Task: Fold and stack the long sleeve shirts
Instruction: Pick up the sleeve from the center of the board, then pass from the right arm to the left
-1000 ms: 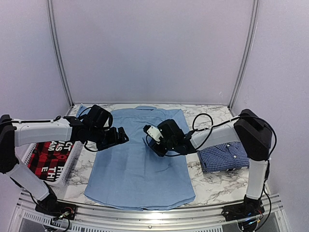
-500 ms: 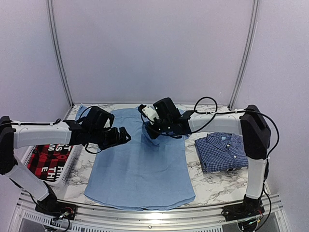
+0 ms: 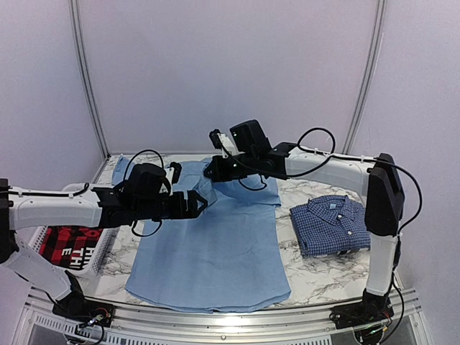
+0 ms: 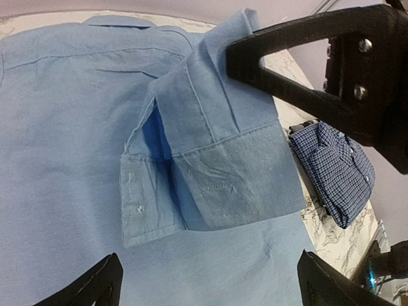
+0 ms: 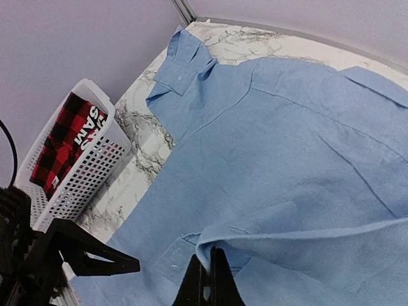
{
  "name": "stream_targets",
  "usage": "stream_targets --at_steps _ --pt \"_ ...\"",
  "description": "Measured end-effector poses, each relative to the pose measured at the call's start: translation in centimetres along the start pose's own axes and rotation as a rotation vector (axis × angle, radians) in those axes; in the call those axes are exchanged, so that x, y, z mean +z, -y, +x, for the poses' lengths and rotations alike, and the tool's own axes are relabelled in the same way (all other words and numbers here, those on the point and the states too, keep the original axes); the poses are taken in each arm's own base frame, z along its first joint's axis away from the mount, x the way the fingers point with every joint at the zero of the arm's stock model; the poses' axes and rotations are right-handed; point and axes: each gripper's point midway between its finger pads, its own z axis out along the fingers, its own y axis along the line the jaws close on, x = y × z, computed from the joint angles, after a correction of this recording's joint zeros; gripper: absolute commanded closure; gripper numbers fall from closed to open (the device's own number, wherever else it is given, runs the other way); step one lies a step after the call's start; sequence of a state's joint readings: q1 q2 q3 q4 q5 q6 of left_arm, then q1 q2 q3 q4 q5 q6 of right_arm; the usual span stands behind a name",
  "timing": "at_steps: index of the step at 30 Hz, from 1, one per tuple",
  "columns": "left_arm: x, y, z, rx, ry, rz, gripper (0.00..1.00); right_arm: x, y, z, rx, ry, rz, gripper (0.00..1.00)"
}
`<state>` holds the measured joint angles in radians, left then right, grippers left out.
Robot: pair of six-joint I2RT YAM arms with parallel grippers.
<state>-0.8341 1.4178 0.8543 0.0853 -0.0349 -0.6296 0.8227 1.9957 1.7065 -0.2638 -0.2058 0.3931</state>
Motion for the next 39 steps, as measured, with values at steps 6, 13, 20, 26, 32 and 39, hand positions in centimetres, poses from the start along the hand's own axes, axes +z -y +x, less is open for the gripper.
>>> stream_targets --at_steps 6,13,20,26,32,39 --pt "0.3 0.2 -0.1 0.134 0.052 -0.099 0.01 0.0 -0.3 -0.7 0.154 -0.003 -0.042 1.00" --pt "1.7 1.4 -0.5 0.240 0.099 -0.185 0.01 0.1 -0.9 -1.0 0.271 -0.005 -0.086 1.00" --pt "1.9 0.9 -1.7 0.253 0.152 -0.259 0.20 0.0 -1.4 -1.5 0.328 0.005 -0.116 1.00" --pt "1.7 0.7 -2.8 0.244 0.195 -0.300 0.56 -0.1 -1.7 -1.8 0.347 0.013 -0.131 1.00" --pt "1.4 0.1 -3.2 0.242 0.217 -0.339 1.00 -0.1 -1.7 -2.0 0.348 0.021 -0.135 1.00" --pt "1.0 -0.6 -4.5 0.226 0.244 -0.381 1.00 0.0 -0.7 -2.0 0.292 0.041 -0.087 0.65"
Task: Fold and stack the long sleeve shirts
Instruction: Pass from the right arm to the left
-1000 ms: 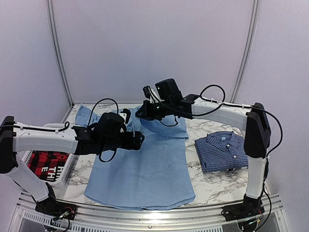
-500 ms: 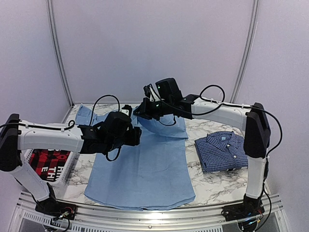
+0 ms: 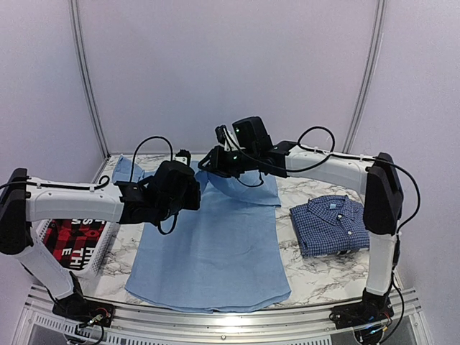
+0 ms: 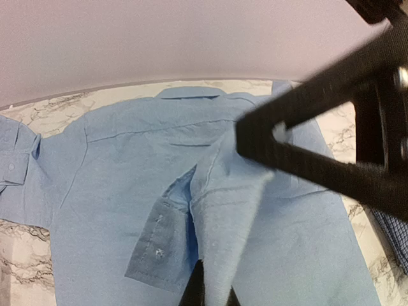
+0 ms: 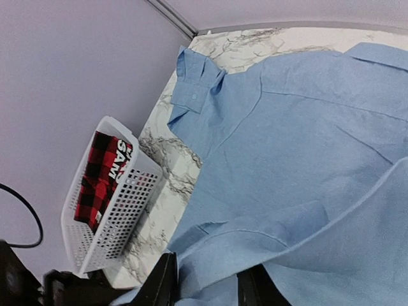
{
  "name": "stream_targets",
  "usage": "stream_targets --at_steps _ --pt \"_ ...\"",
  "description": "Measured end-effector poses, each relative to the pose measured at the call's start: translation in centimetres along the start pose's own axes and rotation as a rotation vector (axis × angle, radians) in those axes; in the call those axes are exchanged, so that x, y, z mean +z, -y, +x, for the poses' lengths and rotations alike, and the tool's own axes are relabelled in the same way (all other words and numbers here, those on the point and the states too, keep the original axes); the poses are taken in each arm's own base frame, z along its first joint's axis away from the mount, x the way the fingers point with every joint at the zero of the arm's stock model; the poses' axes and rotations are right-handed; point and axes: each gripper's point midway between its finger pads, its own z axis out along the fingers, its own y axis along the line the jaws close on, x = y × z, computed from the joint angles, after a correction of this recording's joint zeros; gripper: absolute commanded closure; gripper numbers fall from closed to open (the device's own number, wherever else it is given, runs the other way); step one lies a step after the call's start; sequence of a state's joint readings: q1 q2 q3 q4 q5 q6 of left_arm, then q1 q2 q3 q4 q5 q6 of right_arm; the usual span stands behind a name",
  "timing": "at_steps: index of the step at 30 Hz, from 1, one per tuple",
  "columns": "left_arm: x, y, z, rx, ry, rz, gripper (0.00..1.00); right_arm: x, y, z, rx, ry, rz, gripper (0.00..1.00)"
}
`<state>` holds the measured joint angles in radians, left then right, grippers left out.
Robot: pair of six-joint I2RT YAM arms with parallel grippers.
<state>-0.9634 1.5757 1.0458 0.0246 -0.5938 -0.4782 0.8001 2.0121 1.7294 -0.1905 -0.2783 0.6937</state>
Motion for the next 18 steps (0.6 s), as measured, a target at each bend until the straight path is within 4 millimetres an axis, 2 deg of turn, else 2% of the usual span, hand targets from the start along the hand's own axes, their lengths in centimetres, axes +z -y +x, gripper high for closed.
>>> stream_targets --at_steps 3,6,8,13,18 --pt "0.4 -0.9 -1.4 -0.024 0.014 -0.014 1.00 -0.4 1.5 0.0 -0.031 0.007 0.043 0.56" --pt "0.9 -2.4 -3.1 -0.050 0.021 -0.030 1.00 -1.7 3.5 0.1 -0.049 0.015 0.097 0.47" --pt "1.1 -3.5 -4.4 -0.070 0.026 -0.040 1.00 -3.0 4.6 0.1 -0.056 0.024 0.125 0.44" --pt "1.5 -5.6 -8.4 -0.111 0.059 -0.054 1.00 -7.9 7.3 1.0 -0.064 0.059 0.211 0.39" --pt "1.7 -7.8 -11.5 -0.155 0.078 -0.056 1.00 -11.3 10.0 3.6 -0.065 0.067 0.299 0.39"
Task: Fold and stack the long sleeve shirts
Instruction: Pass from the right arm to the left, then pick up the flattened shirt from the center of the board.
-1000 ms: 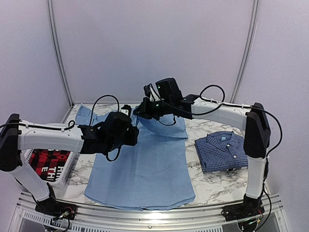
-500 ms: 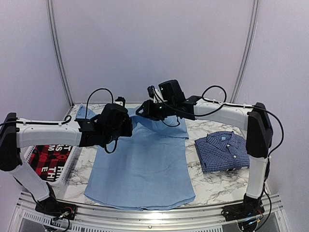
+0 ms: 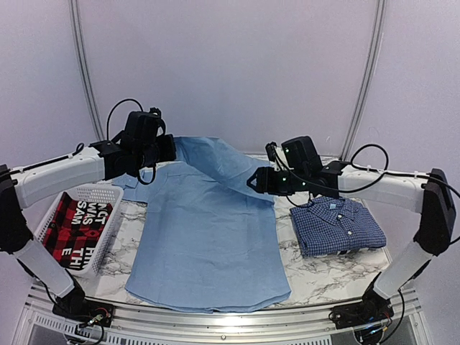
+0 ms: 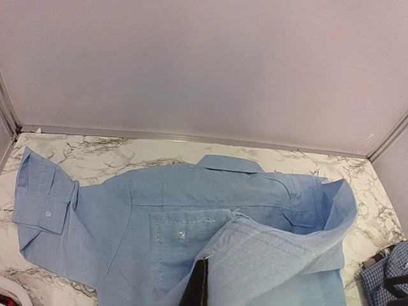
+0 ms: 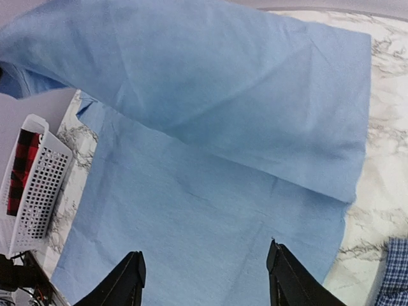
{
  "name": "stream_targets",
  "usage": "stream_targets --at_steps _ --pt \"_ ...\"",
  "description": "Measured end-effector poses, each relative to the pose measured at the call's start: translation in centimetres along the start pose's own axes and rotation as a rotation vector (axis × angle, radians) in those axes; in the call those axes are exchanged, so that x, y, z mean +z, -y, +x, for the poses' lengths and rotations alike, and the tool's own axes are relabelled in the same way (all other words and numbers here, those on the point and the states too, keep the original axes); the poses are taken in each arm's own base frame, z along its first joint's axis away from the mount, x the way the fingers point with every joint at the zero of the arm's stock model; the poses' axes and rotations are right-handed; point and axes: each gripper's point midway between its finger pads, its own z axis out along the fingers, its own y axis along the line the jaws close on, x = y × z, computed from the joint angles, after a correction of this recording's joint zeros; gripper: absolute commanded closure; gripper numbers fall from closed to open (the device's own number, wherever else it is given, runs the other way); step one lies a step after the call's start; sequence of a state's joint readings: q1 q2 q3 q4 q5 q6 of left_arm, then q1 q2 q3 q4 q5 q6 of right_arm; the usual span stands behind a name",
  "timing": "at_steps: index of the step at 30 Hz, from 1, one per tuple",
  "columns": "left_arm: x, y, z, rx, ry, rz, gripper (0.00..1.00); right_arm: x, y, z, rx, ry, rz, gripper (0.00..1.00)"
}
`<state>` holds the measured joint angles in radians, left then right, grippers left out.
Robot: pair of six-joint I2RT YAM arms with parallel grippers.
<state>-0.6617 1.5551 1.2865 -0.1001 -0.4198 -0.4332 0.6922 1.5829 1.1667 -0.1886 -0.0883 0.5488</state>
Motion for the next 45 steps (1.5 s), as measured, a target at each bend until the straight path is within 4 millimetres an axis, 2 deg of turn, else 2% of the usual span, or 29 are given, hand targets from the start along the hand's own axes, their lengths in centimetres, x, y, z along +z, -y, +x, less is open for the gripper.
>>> stream_targets --at_steps 5,7,9,12,19,24,28,32,36,41,45 --pt "0.3 -1.7 -2.5 -0.037 0.004 -0.003 1.00 -1.5 2.8 3.4 0.003 -0.033 0.071 0.42" --pt "0.3 -2.1 -3.2 -0.046 0.006 0.000 1.00 -2.3 3.7 4.9 0.005 -0.052 0.087 0.47" --pt "0.3 -2.0 -3.5 -0.050 0.004 0.010 1.00 -3.1 4.5 6.5 0.006 -0.074 0.097 0.48" --pt "0.3 -1.6 -3.5 -0.050 -0.006 0.030 1.00 -4.6 5.5 10.0 0.006 -0.128 0.108 0.48" --pt "0.9 -1.2 -2.6 -0.043 -0.038 0.048 1.00 -8.2 5.3 18.5 0.023 -0.276 0.083 0.56" --pt "1.0 -1.1 -2.3 -0.046 -0.054 0.053 1.00 -10.9 4.8 22.9 0.083 -0.331 0.033 0.58" --pt "0.9 -0.7 -2.8 -0.054 -0.049 0.066 1.00 -11.7 4.2 25.8 0.113 -0.392 0.021 0.63" --pt "0.8 0.0 -3.9 -0.062 -0.034 0.089 1.00 -12.0 4.1 27.8 0.140 -0.433 0.044 0.67" --pt "0.7 0.5 -4.5 -0.069 -0.027 0.106 1.00 -11.8 4.5 28.5 0.164 -0.439 0.083 0.70" --pt "0.8 0.6 -4.3 -0.072 -0.039 0.112 1.00 -11.4 5.1 29.6 0.169 -0.466 0.132 0.77" --pt "0.8 0.8 -4.5 -0.075 -0.041 0.119 1.00 -11.3 5.2 29.7 0.172 -0.460 0.148 0.81"
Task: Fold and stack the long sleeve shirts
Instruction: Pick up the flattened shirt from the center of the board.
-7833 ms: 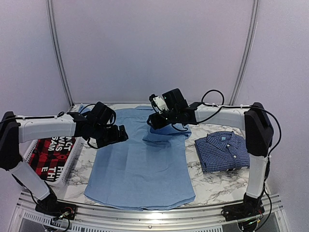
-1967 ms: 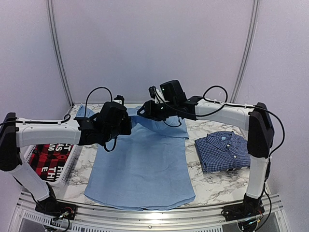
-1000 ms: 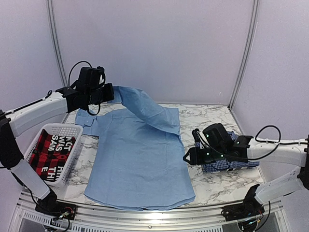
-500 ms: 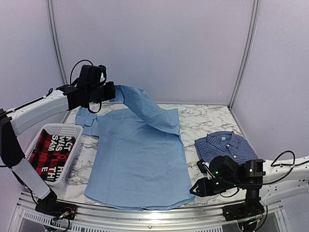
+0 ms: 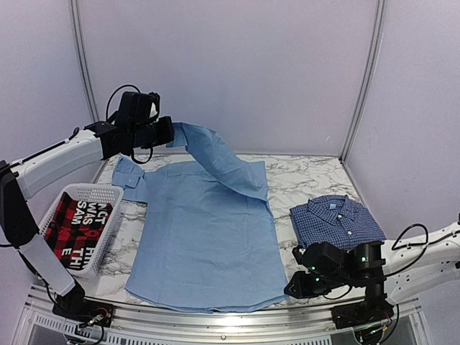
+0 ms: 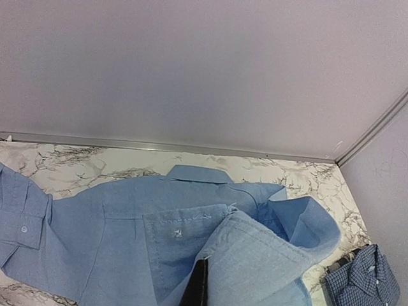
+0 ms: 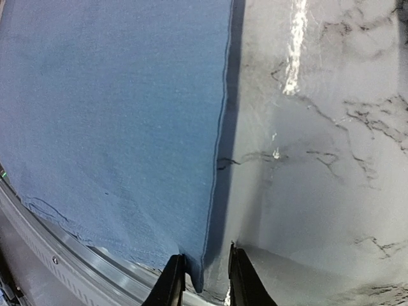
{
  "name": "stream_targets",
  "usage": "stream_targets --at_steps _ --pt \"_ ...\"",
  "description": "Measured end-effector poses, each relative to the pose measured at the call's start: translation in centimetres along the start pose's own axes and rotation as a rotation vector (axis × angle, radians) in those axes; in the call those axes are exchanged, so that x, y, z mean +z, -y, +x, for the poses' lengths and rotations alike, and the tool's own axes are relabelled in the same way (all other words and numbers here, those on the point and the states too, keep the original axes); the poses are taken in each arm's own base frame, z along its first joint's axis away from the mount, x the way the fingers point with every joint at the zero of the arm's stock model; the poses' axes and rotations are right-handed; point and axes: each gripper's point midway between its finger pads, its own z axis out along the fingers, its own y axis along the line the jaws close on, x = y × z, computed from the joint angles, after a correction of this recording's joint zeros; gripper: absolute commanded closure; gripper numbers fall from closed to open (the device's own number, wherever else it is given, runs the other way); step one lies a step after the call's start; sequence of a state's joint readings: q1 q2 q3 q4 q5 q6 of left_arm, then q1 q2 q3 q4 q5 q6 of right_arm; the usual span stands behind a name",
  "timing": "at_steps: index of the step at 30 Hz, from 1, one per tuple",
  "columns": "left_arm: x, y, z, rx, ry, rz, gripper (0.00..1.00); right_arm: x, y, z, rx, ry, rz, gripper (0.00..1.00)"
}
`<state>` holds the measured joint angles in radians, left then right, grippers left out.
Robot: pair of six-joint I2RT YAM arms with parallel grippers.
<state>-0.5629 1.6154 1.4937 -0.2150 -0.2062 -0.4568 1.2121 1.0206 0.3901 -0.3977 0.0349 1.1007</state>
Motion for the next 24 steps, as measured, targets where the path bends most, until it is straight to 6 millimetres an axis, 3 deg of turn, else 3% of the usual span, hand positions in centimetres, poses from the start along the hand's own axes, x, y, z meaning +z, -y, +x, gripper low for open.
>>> stream_targets --at_steps 6,11,16,20,24 --pt "-0.3 0.4 -0.7 -0.007 0.011 0.015 1.00 -0.3 -0.6 -0.6 0.004 0.023 -0.007 1.00" --pt "-0.7 0.8 -1.6 -0.008 0.020 0.018 1.00 -0.9 -2.0 -1.4 -0.011 0.039 -0.016 1.00" --pt "-1.7 0.9 -4.3 -0.016 0.064 0.019 1.00 -2.2 -5.6 -2.8 -0.061 0.075 -0.049 1.00" --pt "-2.3 -0.4 -6.6 -0.027 0.102 -0.004 1.00 -2.3 -8.3 -2.9 -0.115 0.078 -0.061 1.00" --pt "-2.3 -3.0 -7.7 -0.042 0.107 -0.056 1.00 -1.0 -10.1 -2.5 -0.169 0.051 -0.045 1.00"
